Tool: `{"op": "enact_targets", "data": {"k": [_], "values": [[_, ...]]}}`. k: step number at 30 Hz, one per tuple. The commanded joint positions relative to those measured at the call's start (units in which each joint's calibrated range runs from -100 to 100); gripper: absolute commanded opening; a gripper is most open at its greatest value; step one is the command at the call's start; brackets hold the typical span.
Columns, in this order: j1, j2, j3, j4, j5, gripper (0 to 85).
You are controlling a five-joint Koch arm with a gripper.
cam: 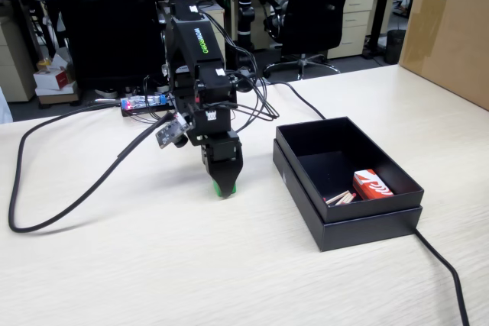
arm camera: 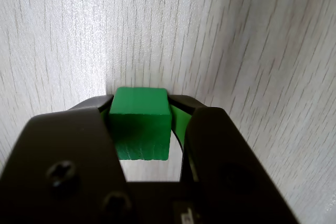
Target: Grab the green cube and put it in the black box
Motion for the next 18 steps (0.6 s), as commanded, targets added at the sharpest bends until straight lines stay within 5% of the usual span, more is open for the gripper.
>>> {"op": "enact_targets", "data": {"k": [1,8,11,18], "values": [[0.00,-2.15,3.58,-0.56,-0.24,0.9],[0.05,-15.23,4.21,-0.56,-0.05,0.9],[4.10,-28.66,8.57,-0.65,0.59,0.9],[11.48,-24.87,24.34,-3.15,3.22,0.9]]}}
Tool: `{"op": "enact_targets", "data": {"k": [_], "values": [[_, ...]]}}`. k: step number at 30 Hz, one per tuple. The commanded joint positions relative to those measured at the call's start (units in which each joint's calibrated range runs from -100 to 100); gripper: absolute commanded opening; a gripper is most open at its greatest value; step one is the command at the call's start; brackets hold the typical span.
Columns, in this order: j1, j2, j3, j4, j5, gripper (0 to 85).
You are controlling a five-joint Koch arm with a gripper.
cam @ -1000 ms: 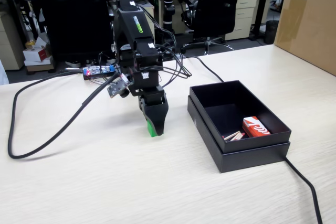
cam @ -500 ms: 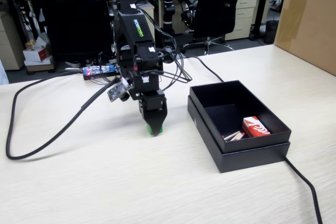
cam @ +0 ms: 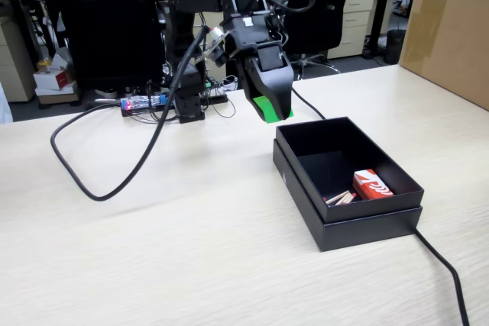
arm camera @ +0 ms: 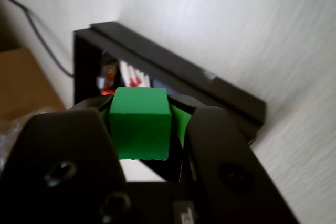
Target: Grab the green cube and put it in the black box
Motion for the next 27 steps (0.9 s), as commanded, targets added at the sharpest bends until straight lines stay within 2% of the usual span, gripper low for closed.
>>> {"op": "enact_targets", "data": {"k": [1,4,11,12,27], "values": [[1.95,1.46,7.72,-0.13,0.73,0.9],[4.88,12.36,11.34,-0.13,2.69,0.9],[6.25,24.41,12.70,-0.13,4.40,0.9],[6.20,31.64,12.43,-0.13,5.32,0.9],[5.86,36.11,7.72,-0.13,5.42,1.3]]}}
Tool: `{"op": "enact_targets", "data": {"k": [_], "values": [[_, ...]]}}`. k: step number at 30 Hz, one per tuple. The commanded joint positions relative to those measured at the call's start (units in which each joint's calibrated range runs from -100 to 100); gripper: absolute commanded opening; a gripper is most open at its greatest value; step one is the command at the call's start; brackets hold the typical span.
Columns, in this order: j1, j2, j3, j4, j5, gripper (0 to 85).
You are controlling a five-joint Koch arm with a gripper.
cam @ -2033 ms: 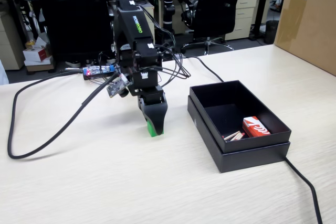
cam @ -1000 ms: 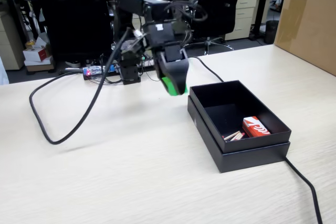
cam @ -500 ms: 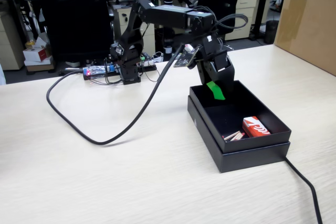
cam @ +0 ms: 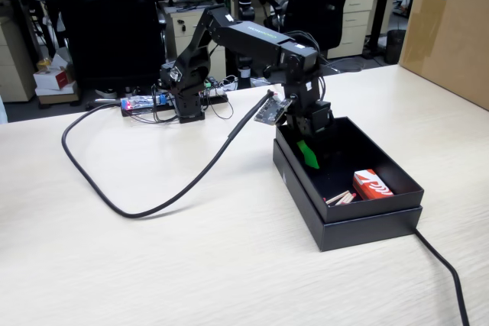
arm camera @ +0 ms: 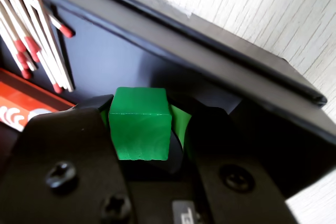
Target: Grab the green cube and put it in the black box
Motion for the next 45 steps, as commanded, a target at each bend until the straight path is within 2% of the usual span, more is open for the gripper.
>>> {"op": "enact_targets", "data": {"k": [1,2,8,11,15,21,29,34,40,45], "values": [[0.00,-1.43,1.06,-0.21,-0.10,5.2],[0.00,-1.43,0.78,-0.21,-0.10,9.2],[0.05,-1.31,-0.49,-0.21,0.05,15.6],[0.00,-1.89,-0.94,-0.21,0.00,23.4],[-0.10,-4.30,-0.21,-0.21,0.05,24.6],[-0.78,-10.95,-0.49,-0.21,0.29,44.0],[-2.93,-29.20,1.24,-0.21,0.05,44.1],[-6.64,-42.51,-2.12,0.22,-1.56,44.0],[-12.41,-61.55,-20.61,6.79,-5.57,46.7],[-15.63,-76.59,-41.92,16.64,-8.11,48.3]]}}
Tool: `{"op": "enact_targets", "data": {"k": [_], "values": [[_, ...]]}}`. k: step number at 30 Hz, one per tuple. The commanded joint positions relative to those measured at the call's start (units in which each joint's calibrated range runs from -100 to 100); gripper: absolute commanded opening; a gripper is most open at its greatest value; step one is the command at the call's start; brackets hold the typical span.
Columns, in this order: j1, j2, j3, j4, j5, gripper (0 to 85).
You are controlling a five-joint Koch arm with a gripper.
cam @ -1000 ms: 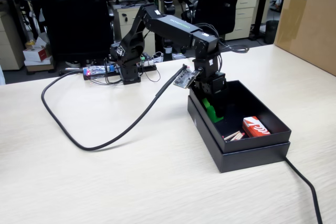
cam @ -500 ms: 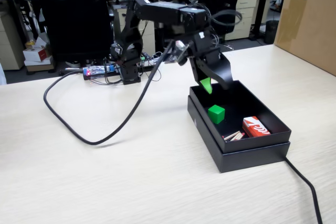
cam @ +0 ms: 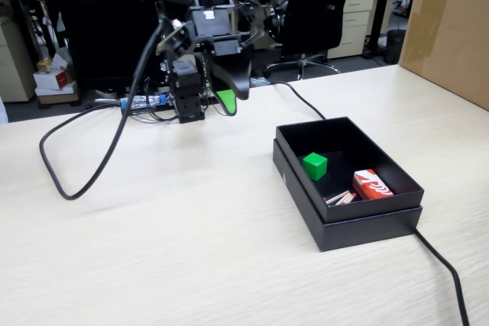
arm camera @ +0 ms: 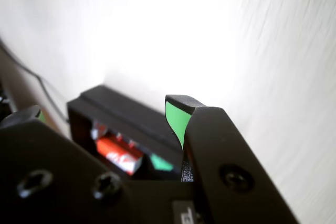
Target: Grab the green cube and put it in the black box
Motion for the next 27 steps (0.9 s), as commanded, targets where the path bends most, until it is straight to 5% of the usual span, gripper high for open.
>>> {"op": "enact_targets", "data": {"k": [1,15,27], "values": [[-1.07,-10.31,-4.65,7.99,-1.61,48.8],[-1.76,-39.00,-42.91,19.39,-1.37,49.6],[-4.05,-40.03,-62.40,38.06,-3.61,50.1]]}}
